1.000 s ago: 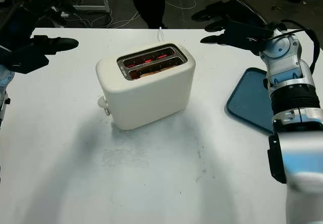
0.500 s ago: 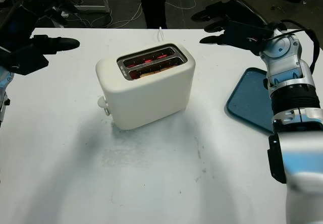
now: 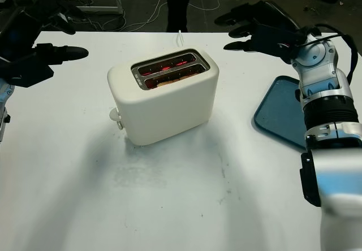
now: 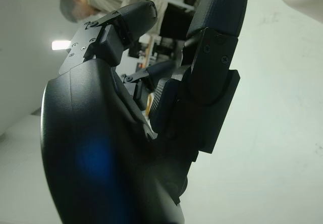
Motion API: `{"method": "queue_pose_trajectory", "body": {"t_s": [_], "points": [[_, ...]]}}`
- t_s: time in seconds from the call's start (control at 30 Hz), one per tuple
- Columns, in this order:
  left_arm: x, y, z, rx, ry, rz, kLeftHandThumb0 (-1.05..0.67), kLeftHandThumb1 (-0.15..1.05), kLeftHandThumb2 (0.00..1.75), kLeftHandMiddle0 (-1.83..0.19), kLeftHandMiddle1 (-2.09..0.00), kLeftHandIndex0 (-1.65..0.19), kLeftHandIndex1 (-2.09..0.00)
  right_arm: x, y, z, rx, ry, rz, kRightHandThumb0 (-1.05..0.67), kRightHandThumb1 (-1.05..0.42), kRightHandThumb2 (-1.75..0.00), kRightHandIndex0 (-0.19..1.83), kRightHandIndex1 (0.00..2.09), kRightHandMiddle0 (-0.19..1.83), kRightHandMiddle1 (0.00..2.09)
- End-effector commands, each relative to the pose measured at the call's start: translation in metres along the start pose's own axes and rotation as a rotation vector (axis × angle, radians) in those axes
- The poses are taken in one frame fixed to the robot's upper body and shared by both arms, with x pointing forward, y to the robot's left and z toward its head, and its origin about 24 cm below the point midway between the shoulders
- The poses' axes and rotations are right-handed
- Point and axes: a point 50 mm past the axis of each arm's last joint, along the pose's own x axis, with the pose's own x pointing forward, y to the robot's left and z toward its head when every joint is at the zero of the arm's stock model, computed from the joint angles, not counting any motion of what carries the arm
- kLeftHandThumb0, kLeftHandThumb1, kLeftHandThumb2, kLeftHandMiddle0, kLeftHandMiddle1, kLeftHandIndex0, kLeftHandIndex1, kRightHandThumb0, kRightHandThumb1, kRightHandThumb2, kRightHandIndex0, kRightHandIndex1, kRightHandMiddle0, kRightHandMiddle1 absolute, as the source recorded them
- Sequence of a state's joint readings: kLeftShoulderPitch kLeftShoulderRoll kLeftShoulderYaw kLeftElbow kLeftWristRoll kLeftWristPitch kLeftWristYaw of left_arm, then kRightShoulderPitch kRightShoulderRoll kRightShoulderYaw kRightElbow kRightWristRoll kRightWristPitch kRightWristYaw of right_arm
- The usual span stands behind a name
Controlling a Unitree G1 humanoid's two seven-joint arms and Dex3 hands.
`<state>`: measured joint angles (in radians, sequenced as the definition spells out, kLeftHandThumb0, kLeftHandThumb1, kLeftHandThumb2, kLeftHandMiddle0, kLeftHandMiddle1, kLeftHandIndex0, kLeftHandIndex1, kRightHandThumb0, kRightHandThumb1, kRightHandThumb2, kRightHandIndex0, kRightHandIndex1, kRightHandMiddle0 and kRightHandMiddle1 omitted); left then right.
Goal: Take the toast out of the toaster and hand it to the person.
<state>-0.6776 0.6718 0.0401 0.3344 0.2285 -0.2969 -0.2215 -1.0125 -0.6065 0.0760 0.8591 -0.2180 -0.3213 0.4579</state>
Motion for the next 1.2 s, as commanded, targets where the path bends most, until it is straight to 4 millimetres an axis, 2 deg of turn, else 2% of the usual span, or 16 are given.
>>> {"method": "queue_pose_trajectory", "body": {"t_s": [0.0, 0.77, 1.17], "points": [[-0.003, 0.000, -0.002, -0.026, 0.005, 0.013, -0.84, 0.90, 0.00, -0.38, -1.23, -0.28, -1.09, -0.002, 0.002, -0.004, 0.039, 0.002, -0.014, -0.37, -0.89, 0.00, 0.77, 0.00, 0.69, 0.00], [-0.009, -0.002, 0.002, -0.038, 0.046, 0.003, -0.81, 0.88, 0.00, -0.35, -1.22, -0.26, -1.08, -0.005, 0.015, -0.011, 0.044, 0.030, -0.013, -0.36, -0.89, 0.00, 0.79, 0.01, 0.70, 0.01], [-0.009, -0.004, 0.001, -0.052, 0.036, -0.007, -0.80, 0.88, 0.00, -0.36, -1.23, -0.27, -1.08, -0.004, 0.014, -0.010, 0.049, 0.024, -0.013, -0.35, -0.89, 0.00, 0.78, 0.01, 0.70, 0.00]]}}
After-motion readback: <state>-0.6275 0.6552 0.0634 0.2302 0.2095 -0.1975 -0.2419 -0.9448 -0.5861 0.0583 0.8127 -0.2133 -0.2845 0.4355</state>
